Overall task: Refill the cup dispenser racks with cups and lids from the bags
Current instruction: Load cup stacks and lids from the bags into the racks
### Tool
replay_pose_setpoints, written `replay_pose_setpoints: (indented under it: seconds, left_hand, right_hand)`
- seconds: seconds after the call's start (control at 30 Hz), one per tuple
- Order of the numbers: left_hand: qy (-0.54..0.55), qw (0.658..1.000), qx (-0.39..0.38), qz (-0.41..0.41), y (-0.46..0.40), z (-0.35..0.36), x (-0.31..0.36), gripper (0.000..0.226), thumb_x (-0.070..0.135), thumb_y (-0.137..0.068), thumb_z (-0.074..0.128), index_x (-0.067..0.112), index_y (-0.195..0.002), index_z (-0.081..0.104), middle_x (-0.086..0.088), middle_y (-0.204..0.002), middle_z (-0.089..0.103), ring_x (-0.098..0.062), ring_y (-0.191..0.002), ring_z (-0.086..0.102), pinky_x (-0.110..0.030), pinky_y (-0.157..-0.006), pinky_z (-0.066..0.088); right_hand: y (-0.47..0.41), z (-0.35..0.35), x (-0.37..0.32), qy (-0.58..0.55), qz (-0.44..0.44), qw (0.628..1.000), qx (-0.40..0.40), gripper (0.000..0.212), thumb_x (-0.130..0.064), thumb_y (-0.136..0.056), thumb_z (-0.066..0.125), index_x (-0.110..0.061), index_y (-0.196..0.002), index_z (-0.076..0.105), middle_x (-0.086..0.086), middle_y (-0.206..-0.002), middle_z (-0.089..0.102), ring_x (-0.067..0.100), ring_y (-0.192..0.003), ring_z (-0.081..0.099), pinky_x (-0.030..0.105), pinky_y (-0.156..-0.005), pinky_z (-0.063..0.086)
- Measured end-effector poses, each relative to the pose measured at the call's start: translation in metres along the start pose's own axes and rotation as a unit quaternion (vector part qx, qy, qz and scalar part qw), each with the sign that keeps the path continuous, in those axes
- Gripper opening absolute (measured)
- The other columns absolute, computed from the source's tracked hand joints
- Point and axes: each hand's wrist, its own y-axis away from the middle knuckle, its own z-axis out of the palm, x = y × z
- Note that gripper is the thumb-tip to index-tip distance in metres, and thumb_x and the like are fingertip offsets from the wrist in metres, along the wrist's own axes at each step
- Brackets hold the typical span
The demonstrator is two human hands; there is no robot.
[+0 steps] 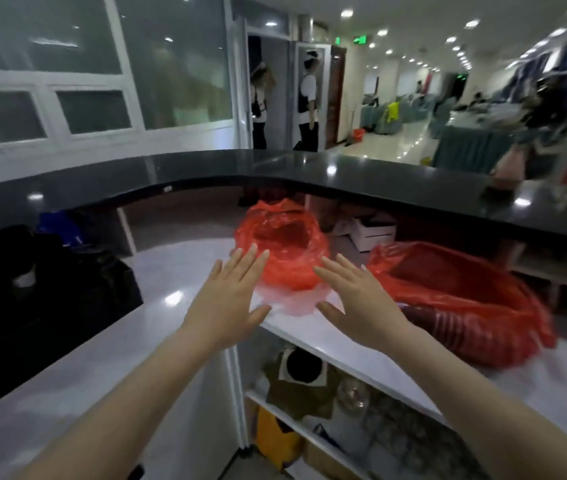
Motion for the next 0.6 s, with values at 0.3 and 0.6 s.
replay_pose_setpoints:
  seconds: [0.3, 0.6]
  left_hand:
    - [0.086, 0.987, -0.074, 0.114, -0.131, 0.111, 0.127, 0.094, 0.05, -0.086, 0.061, 0.035, -0.15, -0.007, 0.007, -0.16, -0.008, -0.014, -0.147, -0.006, -0.033, -0.116, -0.007]
    - [0.0, 0.965, -0.185, 0.187, -0.204, 0.193, 0.174, 0.11, 0.039, -0.076, 0.073, 0.035, -0.151, -0.007, -0.003, -0.16, -0.017, -0.026, -0.147, -0.013, -0.048, -0.117, -0.003]
  right_hand:
    - [0.041, -0.013, 0.19, 0.074, 0.13, 0.988, -0.043, 0.063, -0.042, -0.091, 0.056, -0.028, -0.148, 0.031, -0.002, -0.158, 0.023, 0.018, -0.148, 0.01, 0.041, -0.119, 0.015]
    - [0.061, 0.018, 0.282, 0.099, 0.258, 0.945, -0.175, 0.113, -0.058, -0.071, 0.072, -0.039, -0.15, -0.007, -0.002, -0.162, -0.007, 0.023, -0.147, -0.013, 0.05, -0.118, 0.002]
